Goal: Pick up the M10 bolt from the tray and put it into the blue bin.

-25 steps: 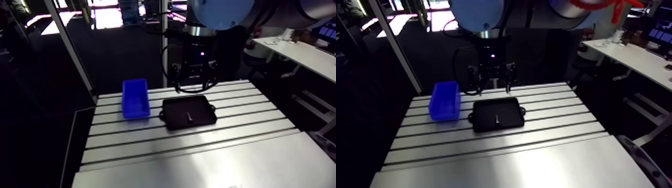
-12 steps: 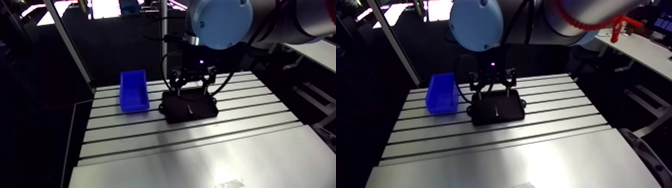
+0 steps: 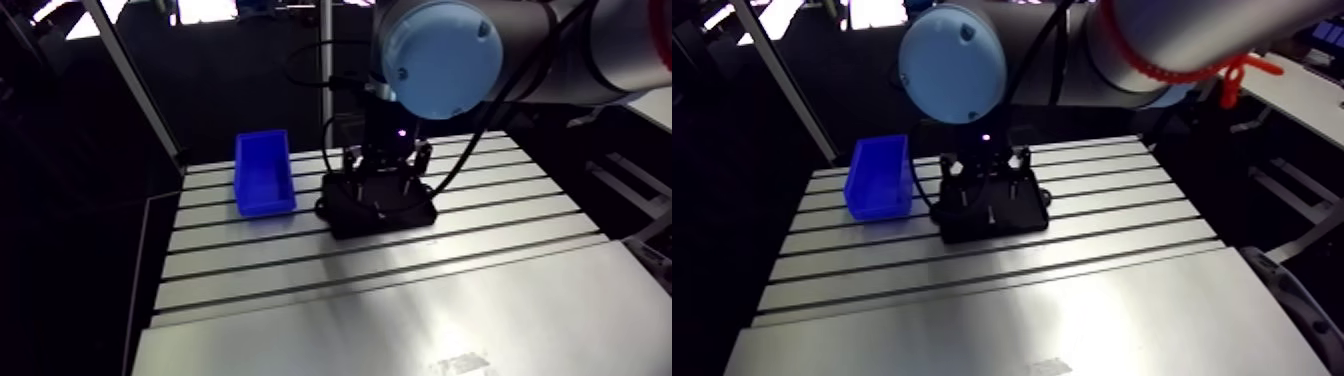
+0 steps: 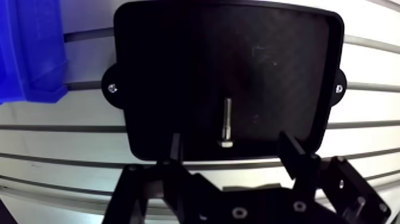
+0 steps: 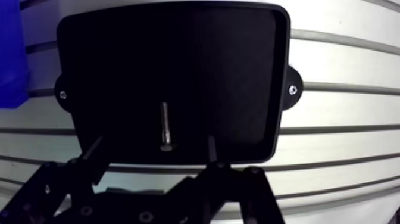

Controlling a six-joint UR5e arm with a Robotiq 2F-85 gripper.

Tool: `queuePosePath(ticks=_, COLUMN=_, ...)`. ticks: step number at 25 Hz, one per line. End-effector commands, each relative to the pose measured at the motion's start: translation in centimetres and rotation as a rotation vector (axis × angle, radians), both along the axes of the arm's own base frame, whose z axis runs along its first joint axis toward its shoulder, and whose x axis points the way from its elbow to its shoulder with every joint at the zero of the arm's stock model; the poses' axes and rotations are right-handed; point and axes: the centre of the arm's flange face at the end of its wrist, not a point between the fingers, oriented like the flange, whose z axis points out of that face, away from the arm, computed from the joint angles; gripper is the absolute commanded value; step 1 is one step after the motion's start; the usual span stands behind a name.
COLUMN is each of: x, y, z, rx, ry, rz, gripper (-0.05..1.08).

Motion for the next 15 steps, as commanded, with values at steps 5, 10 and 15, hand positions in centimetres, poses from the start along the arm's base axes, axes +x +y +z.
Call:
queuePosePath(ticks=5, x=-0.22, y=0.18, z=-1.78, rx=-0.001, ry=-0.016, rz=-0.004, gripper=0.4)
queuePosePath(ticks=10, x=-0.4, y=0.23, z=-2.11, rx=0.0, ry=-0.021, rz=-0.005, gripper=0.41)
queuePosePath(ticks=15, x=-0.34, y=0.22, z=-2.25, rx=-0.001, ry=-0.024, rz=-0.007, gripper=0.45)
